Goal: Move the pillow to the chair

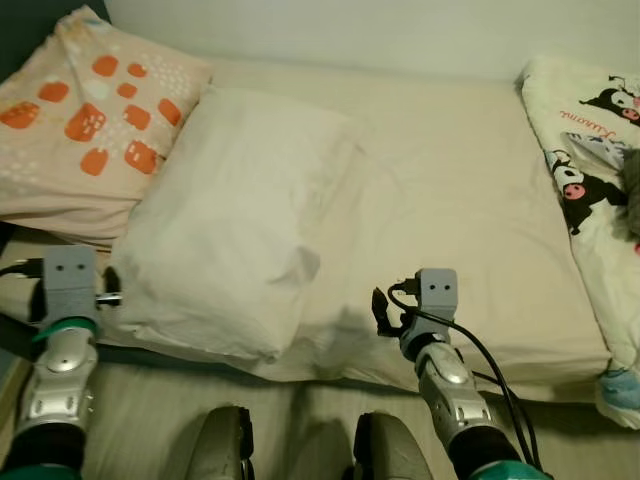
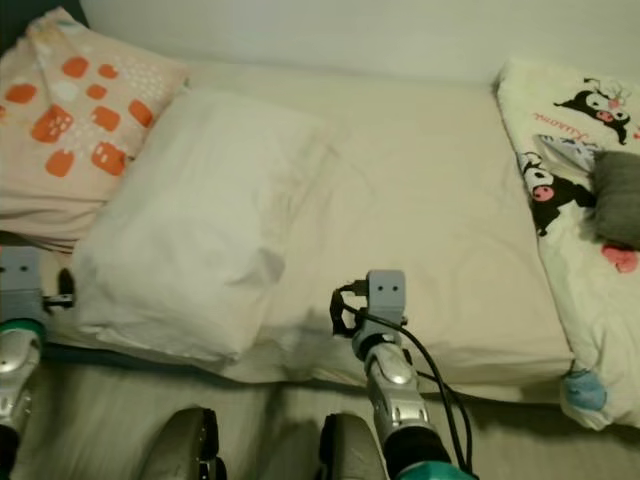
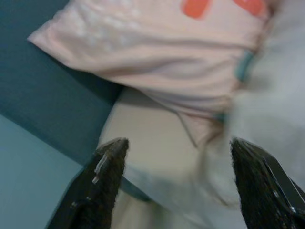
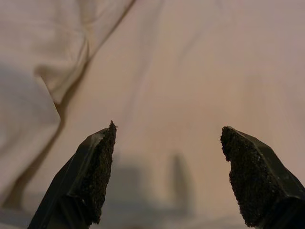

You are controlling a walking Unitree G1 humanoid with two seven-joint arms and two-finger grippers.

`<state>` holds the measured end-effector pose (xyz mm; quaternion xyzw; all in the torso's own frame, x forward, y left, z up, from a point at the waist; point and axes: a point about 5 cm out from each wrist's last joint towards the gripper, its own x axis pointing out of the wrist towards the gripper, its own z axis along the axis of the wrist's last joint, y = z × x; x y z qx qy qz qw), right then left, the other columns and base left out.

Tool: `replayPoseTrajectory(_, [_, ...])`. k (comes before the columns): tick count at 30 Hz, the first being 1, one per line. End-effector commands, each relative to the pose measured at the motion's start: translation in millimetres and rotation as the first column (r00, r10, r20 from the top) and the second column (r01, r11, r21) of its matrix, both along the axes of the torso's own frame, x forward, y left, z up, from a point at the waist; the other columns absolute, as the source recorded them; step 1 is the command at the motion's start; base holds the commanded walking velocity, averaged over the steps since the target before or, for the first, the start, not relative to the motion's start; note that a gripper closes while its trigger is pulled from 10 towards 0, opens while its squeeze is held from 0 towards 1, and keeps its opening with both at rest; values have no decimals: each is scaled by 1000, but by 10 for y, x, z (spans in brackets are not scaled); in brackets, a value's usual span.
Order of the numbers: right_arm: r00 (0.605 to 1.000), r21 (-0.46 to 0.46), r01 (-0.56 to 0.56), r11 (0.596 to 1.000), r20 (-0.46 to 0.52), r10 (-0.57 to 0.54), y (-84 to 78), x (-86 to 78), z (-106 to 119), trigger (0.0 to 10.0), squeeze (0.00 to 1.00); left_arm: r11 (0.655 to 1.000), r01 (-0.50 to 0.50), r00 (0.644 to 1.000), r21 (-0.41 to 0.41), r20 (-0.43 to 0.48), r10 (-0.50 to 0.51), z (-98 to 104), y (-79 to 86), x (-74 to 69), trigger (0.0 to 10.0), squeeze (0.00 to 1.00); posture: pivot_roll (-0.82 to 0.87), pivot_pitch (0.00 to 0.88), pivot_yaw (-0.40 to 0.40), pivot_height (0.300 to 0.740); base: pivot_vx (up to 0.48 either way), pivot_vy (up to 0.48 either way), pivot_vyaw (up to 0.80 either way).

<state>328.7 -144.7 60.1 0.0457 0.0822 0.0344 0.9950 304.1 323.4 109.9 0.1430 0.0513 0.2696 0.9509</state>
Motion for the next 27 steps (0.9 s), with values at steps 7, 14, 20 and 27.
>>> replayPoseTrajectory(7, [999, 31, 44, 999, 13, -44, -42, -11, 3, 10000, 0, 998, 56, 996, 27, 65, -58, 282, 92, 197, 10000, 0, 89, 105, 5, 634, 0, 0, 0])
replayPoseTrajectory(14, [997, 27, 80, 996, 23, -80, -110, -73, -11, 10000, 0, 987, -66, 997, 149, -41, 73, 281, 269, 168, 10000, 0, 35, 130, 50, 634, 0, 0, 0])
replayPoseTrajectory(20, [991, 16, 130, 991, 40, -130, -270, -177, -13, 10000, 0, 970, -113, 981, 216, -129, 143, 243, 383, 119, 10000, 0, -11, 169, 74, 634, 0, 0, 0])
replayPoseTrajectory(27, [987, 6, 148, 989, 65, -149, -387, -316, 5, 10000, 0, 982, -129, 983, 141, -111, 145, 265, 450, 104, 10000, 0, -56, 198, 80, 634, 0, 0, 0])
